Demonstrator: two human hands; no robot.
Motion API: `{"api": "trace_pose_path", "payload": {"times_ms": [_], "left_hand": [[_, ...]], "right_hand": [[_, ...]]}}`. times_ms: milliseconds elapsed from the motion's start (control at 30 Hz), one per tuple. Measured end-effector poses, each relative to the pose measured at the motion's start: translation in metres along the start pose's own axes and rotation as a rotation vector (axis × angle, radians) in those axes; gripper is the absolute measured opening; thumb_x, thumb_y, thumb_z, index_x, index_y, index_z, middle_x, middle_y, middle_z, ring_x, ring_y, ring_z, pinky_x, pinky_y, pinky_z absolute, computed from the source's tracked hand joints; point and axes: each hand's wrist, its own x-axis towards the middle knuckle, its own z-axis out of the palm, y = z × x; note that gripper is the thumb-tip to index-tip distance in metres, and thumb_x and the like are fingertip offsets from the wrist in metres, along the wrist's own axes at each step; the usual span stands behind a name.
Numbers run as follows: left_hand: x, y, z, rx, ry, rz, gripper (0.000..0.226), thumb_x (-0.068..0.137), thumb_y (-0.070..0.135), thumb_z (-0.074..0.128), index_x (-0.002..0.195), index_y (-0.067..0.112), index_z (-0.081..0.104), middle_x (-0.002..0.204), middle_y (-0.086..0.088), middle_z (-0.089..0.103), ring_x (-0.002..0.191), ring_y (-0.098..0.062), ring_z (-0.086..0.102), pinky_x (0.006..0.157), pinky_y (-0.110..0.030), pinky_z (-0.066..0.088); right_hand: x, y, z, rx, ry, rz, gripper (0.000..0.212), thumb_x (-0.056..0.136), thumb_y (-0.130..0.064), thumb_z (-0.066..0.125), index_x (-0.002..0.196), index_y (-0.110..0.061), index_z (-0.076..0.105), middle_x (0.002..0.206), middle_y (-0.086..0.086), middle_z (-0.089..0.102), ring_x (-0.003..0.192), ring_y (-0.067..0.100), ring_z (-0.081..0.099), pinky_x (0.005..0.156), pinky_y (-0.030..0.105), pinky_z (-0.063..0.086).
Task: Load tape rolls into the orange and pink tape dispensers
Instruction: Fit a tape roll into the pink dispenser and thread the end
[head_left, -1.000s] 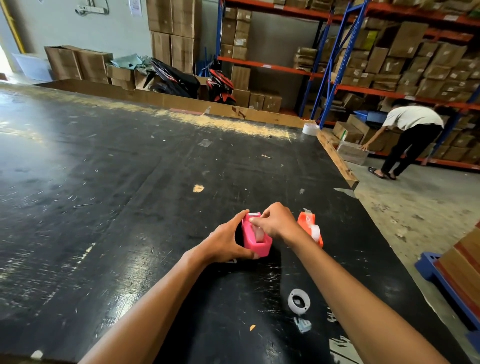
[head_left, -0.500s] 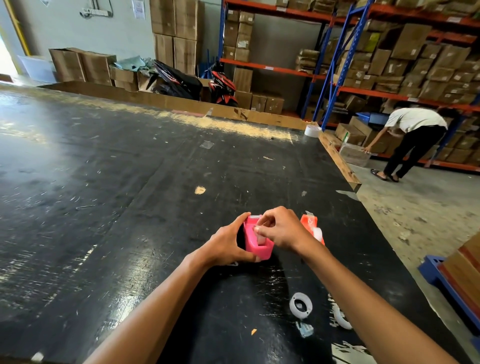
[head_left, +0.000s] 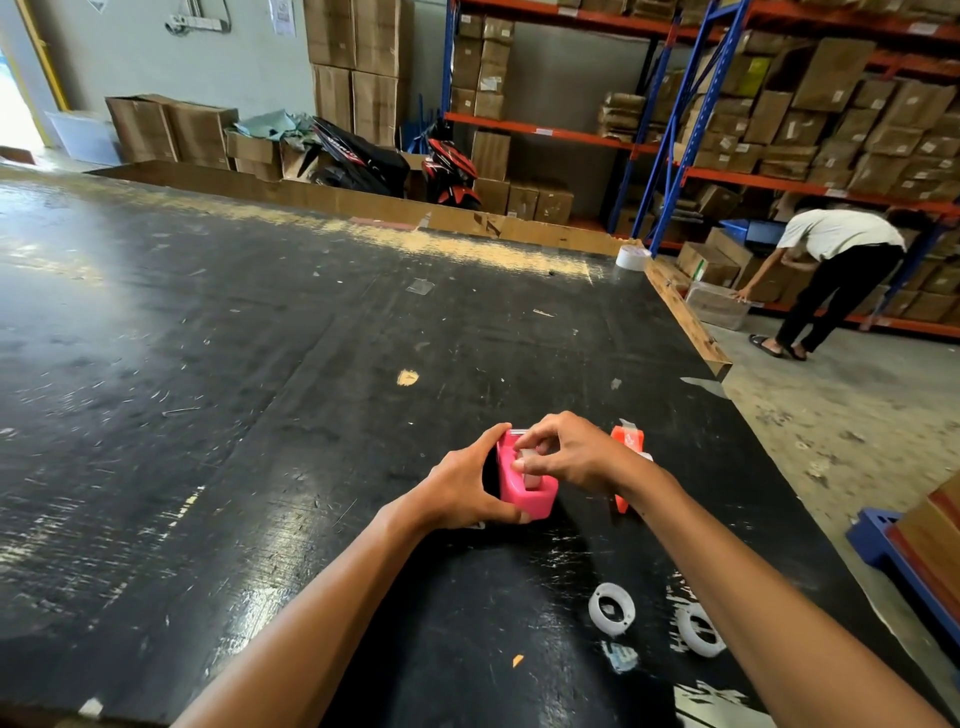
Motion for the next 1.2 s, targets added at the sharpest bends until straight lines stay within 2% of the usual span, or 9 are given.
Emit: {"api": "trace_pose_path", "payload": {"times_ms": [67, 133, 333, 467, 633, 900, 967, 1067, 1200], "left_hand": [[0.000, 0.000, 0.000, -0.008, 0.001, 0.005, 0.116, 0.052, 0.048, 0.084, 0.149, 0.039, 0.020, 0.129, 0.005, 0.057, 0.103, -0.017, 0.065, 0.061, -0.025, 0.059], [0.000, 0.000, 0.001, -0.016, -0.003, 0.003, 0.116, 0.052, 0.047, 0.084, 0.149, 0.040, 0.021, 0.128, 0.004, 0.057, 0.100, -0.019, 0.066, 0.059, -0.026, 0.059], [0.001, 0.000, 0.001, -0.009, -0.011, 0.007, 0.112, 0.054, 0.044, 0.085, 0.147, 0.041, 0.022, 0.125, 0.002, 0.059, 0.090, -0.020, 0.066, 0.055, -0.025, 0.057], [0.000, 0.002, 0.000, 0.027, -0.002, 0.006, 0.112, 0.056, 0.043, 0.084, 0.148, 0.039, 0.021, 0.128, 0.002, 0.058, 0.100, -0.021, 0.065, 0.069, -0.030, 0.059], [-0.002, 0.003, -0.001, 0.021, -0.012, -0.002, 0.115, 0.054, 0.045, 0.085, 0.148, 0.041, 0.020, 0.130, 0.003, 0.055, 0.102, -0.020, 0.064, 0.063, -0.030, 0.060], [0.000, 0.004, -0.002, -0.018, -0.033, -0.004, 0.114, 0.052, 0.041, 0.086, 0.147, 0.041, 0.023, 0.126, 0.003, 0.057, 0.091, -0.018, 0.066, 0.054, -0.027, 0.059], [0.001, 0.003, -0.004, -0.018, -0.057, -0.006, 0.114, 0.052, 0.040, 0.087, 0.148, 0.040, 0.024, 0.128, 0.003, 0.058, 0.094, -0.016, 0.066, 0.063, -0.028, 0.058], [0.006, 0.000, -0.008, 0.042, -0.085, 0.000, 0.119, 0.049, 0.045, 0.086, 0.149, 0.038, 0.023, 0.134, 0.007, 0.057, 0.119, -0.010, 0.057, 0.101, -0.034, 0.049], [0.010, -0.002, -0.010, 0.058, -0.137, 0.001, 0.123, 0.047, 0.045, 0.086, 0.151, 0.036, 0.022, 0.139, 0.009, 0.054, 0.128, -0.007, 0.051, 0.110, -0.036, 0.042]], "right_hand": [[0.000, 0.001, 0.001, -0.004, 0.020, -0.041, 0.022, 0.078, -0.020, 0.073, 0.096, -0.006, 0.074, 0.093, 0.014, 0.070, 0.088, 0.026, 0.066, 0.087, 0.042, 0.052], [-0.001, 0.004, 0.003, -0.017, 0.073, -0.095, 0.022, 0.076, -0.019, 0.075, 0.091, -0.003, 0.074, 0.090, 0.018, 0.070, 0.083, 0.025, 0.066, 0.086, 0.047, 0.052], [-0.010, 0.009, 0.007, -0.099, 0.173, -0.203, 0.038, 0.080, -0.013, 0.072, 0.118, -0.010, 0.067, 0.101, 0.008, 0.066, 0.093, 0.020, 0.064, 0.086, 0.033, 0.051], [-0.004, 0.007, 0.010, -0.024, 0.160, -0.114, 0.020, 0.087, -0.018, 0.065, 0.105, -0.010, 0.072, 0.103, 0.009, 0.060, 0.084, 0.013, 0.056, 0.077, 0.021, 0.044], [-0.001, 0.003, 0.005, 0.002, 0.058, -0.021, 0.023, 0.086, -0.014, 0.055, 0.101, -0.017, 0.071, 0.105, 0.000, 0.070, 0.100, 0.015, 0.063, 0.091, 0.034, 0.051], [0.006, 0.004, -0.009, -0.034, 0.072, -0.111, 0.025, 0.084, -0.003, 0.064, 0.107, -0.008, 0.073, 0.103, 0.006, 0.074, 0.095, 0.016, 0.067, 0.087, 0.028, 0.054], [0.009, 0.004, -0.011, -0.027, 0.054, -0.118, 0.024, 0.083, -0.003, 0.066, 0.105, -0.008, 0.073, 0.100, 0.005, 0.074, 0.095, 0.015, 0.067, 0.087, 0.027, 0.053], [0.011, 0.007, -0.012, -0.008, 0.035, -0.121, 0.016, 0.081, -0.003, 0.068, 0.088, -0.015, 0.075, 0.086, -0.002, 0.073, 0.085, 0.010, 0.067, 0.084, 0.028, 0.054], [0.012, 0.005, -0.017, -0.055, -0.021, -0.153, 0.016, 0.081, -0.003, 0.068, 0.081, -0.020, 0.070, 0.076, -0.010, 0.067, 0.071, 0.000, 0.061, 0.071, 0.017, 0.049]]}}
